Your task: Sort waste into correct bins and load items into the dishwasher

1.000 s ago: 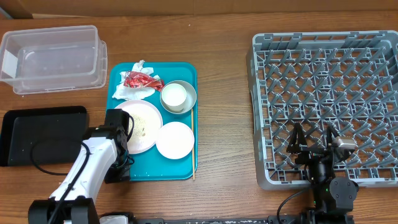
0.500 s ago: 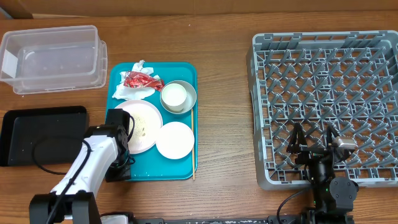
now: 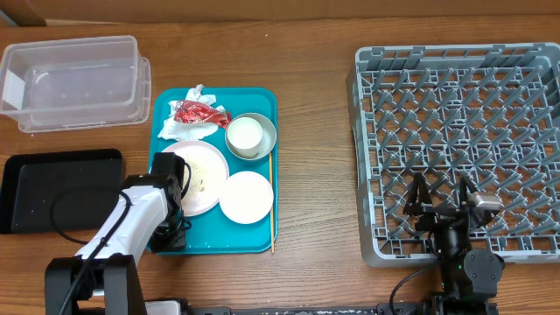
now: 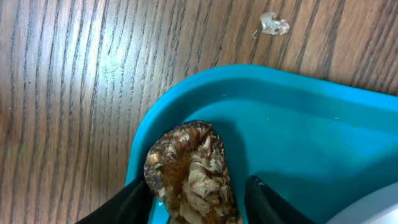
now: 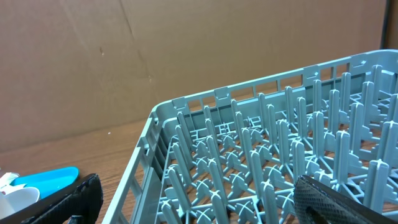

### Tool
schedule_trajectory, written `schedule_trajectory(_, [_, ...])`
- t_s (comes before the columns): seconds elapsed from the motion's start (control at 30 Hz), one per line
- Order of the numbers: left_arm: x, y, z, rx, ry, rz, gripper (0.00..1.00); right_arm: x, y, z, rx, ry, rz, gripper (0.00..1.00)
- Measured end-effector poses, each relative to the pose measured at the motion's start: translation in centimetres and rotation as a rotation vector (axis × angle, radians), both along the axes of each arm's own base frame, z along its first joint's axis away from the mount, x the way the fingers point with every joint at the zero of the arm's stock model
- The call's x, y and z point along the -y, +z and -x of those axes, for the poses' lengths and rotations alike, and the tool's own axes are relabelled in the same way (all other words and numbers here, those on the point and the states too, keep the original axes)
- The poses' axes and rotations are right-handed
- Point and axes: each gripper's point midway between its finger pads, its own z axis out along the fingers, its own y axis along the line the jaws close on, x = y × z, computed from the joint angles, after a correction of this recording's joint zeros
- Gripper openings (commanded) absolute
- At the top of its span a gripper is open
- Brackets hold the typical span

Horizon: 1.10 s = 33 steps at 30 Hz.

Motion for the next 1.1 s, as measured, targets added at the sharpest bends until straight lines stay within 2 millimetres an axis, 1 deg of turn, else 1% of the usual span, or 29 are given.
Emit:
schedule_trajectory(0.07, [0.0, 0.0, 0.0, 0.0, 0.0, 0.0, 0.46, 0.0, 0.0, 0.0, 0.0, 0.0, 0.0, 1.0])
schedule_trajectory(0.23, [0.0, 0.1, 0.4, -0.019, 0.0, 0.0, 0.38, 0.0, 0.0, 0.0, 0.0, 0.0, 0.0, 1.0])
schedule_trajectory(0.33, [0.0, 0.1, 0.8, -0.033, 0.001, 0.0, 0.32, 0.0, 0.0, 0.0, 0.0, 0.0, 0.0, 1.0])
schedule_trajectory(0.67, [0.0, 0.8, 1.0, -0.055, 0.003, 0.0, 0.31, 0.0, 0.0, 0.0, 0.0, 0.0, 0.0, 1.0])
schedule_trajectory(0.77, [0.0, 1.5, 1.0, -0.07, 0.003, 0.0, 0.32, 0.0, 0.0, 0.0, 0.0, 0.0, 0.0, 1.0])
schedule_trajectory(0.93, [-0.1, 3.4, 0.1, -0.074, 0.002, -0.006, 0.33, 0.0, 0.0, 0.0, 0.0, 0.0, 0.0, 1.0])
schedule_trajectory(1.03, [-0.6, 5.0, -0.9, -0.056, -0.002, -0.034, 0.33, 0.0, 0.0, 0.0, 0.0, 0.0, 0.0, 1.0])
schedule_trajectory(1.1, [-1.1, 6.2, -2.1, -0.025, -0.006, -0.067, 0.33, 0.0, 0.0, 0.0, 0.0, 0.0, 0.0, 1.0])
